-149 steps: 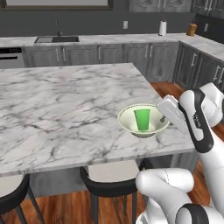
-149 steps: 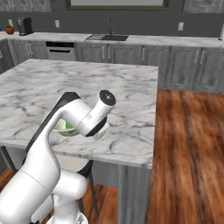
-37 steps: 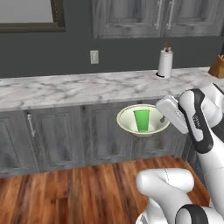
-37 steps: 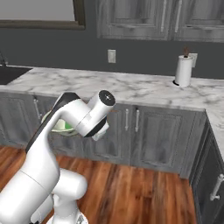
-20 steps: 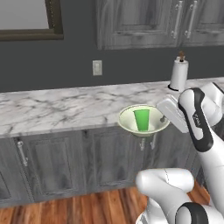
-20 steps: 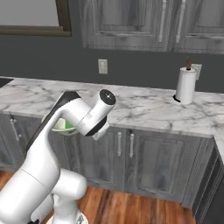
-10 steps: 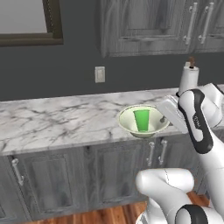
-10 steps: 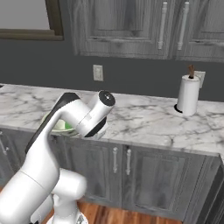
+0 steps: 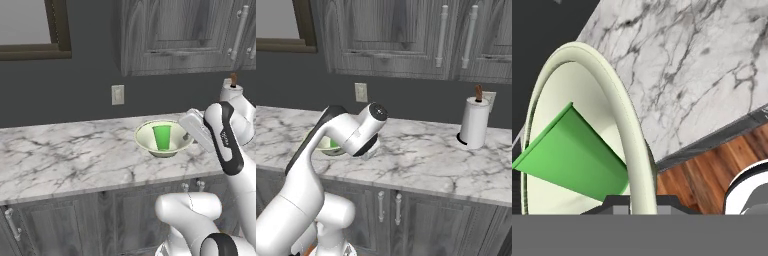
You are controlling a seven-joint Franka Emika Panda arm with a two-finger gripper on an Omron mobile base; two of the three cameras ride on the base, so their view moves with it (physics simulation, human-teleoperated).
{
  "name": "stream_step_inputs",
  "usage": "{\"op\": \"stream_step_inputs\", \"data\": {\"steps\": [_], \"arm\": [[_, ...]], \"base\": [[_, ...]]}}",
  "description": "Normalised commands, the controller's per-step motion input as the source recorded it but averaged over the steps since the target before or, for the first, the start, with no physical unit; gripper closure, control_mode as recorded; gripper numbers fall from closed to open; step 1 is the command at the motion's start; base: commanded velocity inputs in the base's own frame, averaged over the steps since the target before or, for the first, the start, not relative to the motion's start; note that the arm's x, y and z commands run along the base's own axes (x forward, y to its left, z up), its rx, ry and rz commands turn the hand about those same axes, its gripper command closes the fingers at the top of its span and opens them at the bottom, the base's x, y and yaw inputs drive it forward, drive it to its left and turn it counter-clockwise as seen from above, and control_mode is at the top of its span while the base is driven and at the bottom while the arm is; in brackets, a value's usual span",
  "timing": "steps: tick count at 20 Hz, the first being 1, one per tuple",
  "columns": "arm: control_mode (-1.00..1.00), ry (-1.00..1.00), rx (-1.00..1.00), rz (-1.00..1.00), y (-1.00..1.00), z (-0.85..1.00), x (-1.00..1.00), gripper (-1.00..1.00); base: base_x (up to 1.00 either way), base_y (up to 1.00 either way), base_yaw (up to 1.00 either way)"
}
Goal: Place the cup inside the bowl on the dining table and move the bowl to any counter.
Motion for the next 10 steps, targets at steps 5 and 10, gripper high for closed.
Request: {"op": "stream_step_inputs", "data": {"steps": [5, 10], "arm": [[1.00, 0.00, 0.00, 0.00, 0.00, 0.00, 0.00, 1.00], [1.00, 0.00, 0.00, 0.00, 0.00, 0.00, 0.00, 1.00]], "base": [[0.32, 0.00, -0.01], [0.00, 0.00, -0.01]]}}
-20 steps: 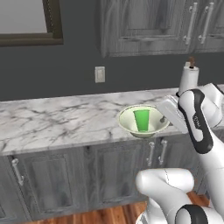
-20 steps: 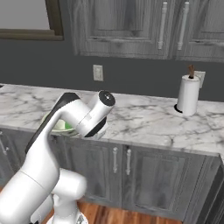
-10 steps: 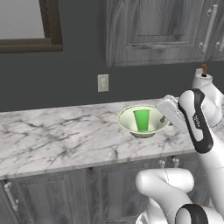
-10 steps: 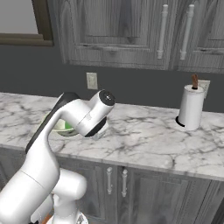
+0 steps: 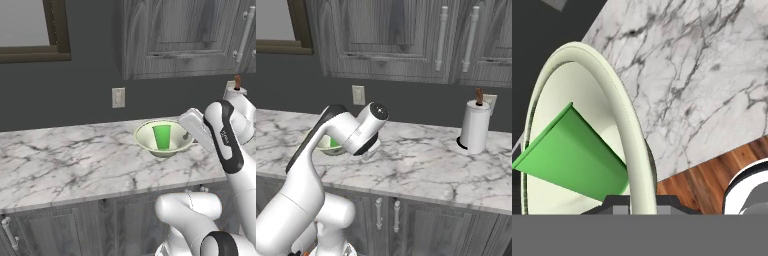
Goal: Place the cup inside the bowl on the dining table and move the bowl to any counter.
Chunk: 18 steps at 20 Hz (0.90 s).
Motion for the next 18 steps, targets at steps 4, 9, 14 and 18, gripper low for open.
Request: {"op": "stream_step_inputs", "data": {"steps": [4, 9, 14, 18], "arm": [[1.00, 0.00, 0.00, 0.00, 0.00, 0.00, 0.00, 1.00], [1.00, 0.00, 0.00, 0.00, 0.00, 0.00, 0.00, 1.00], [-1.00, 0.00, 0.00, 0.00, 0.00, 0.00, 0.00, 1.00], [-1.00, -0.09, 0.01, 0.00, 0.00, -0.23, 0.00, 1.00]], "base": [[0.00, 0.00, 0.00], [0.00, 0.00, 0.00], [0.00, 0.00, 0.00], [0.00, 0.00, 0.00]]}}
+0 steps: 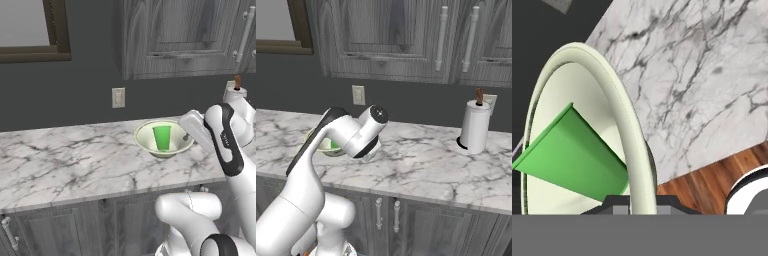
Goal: Place the cup inside the bowl on the dining table and move the bowl to any counter.
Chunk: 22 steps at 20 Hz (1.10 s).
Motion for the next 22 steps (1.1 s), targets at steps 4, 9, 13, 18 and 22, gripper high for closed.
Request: {"op": "stream_step_inputs", "data": {"steps": [4, 9, 13, 18, 22], "arm": [[-1.00, -0.08, 0.02, 0.00, 0.00, -0.23, 0.02, 1.00], [-1.00, -0.03, 0.00, 0.00, 0.00, -0.05, 0.07, 1.00], [-1.00, 0.02, 0.00, 0.00, -0.01, -0.01, 0.24, 1.00], [-1.00, 0.06, 0.00, 0.00, -0.13, -0.09, 0.21, 1.00], [-1.00, 0.06, 0.00, 0.00, -0.09, -0.02, 0.03, 1.00]], "base": [[0.00, 0.00, 0.00], [0.00, 0.00, 0.00], [0.00, 0.00, 0.00], [0.00, 0.00, 0.00], [0.00, 0.00, 0.00]]}}
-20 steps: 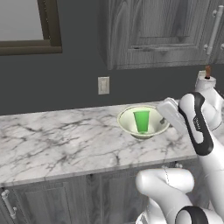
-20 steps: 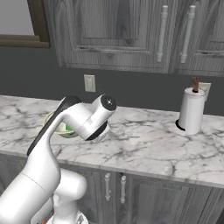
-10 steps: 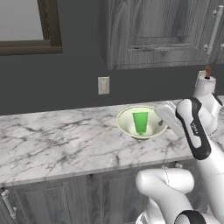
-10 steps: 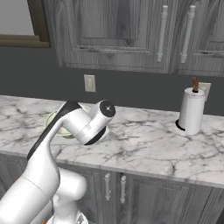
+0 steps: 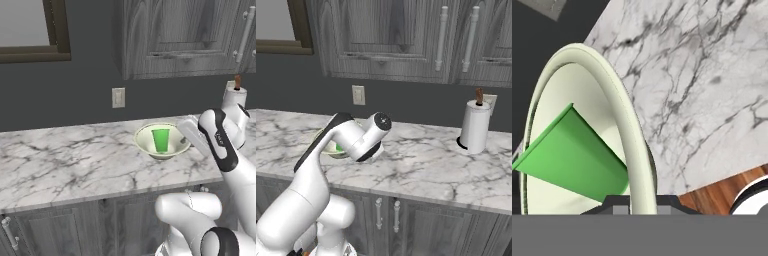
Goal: Place the cup inside the bowl on the dining table and move the bowl to any counter.
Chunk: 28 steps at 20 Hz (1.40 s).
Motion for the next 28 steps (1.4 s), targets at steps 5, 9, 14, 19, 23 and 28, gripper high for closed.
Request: {"op": "stream_step_inputs", "data": {"steps": [5, 9, 14, 19, 23, 28], "arm": [[-1.00, 0.00, 0.01, 0.00, -0.11, -0.23, 0.00, 1.00], [-1.00, -0.01, 0.00, 0.00, -0.10, -0.49, 0.00, 1.00], [-1.00, -0.01, 0.00, 0.00, -0.02, -0.38, 0.00, 1.00], [-1.00, 0.00, 0.00, 0.00, 0.00, -0.12, 0.00, 1.00], [-1.00, 0.00, 0.00, 0.00, 0.00, -0.05, 0.09, 1.00], [-1.00, 0.02, 0.00, 0.00, 0.00, -0.01, 0.36, 1.00]], "base": [[0.00, 0.00, 0.00], [0.00, 0.00, 0.00], [0.00, 0.00, 0.00], [0.00, 0.00, 0.00], [0.00, 0.00, 0.00], [0.00, 0.00, 0.00]]}}
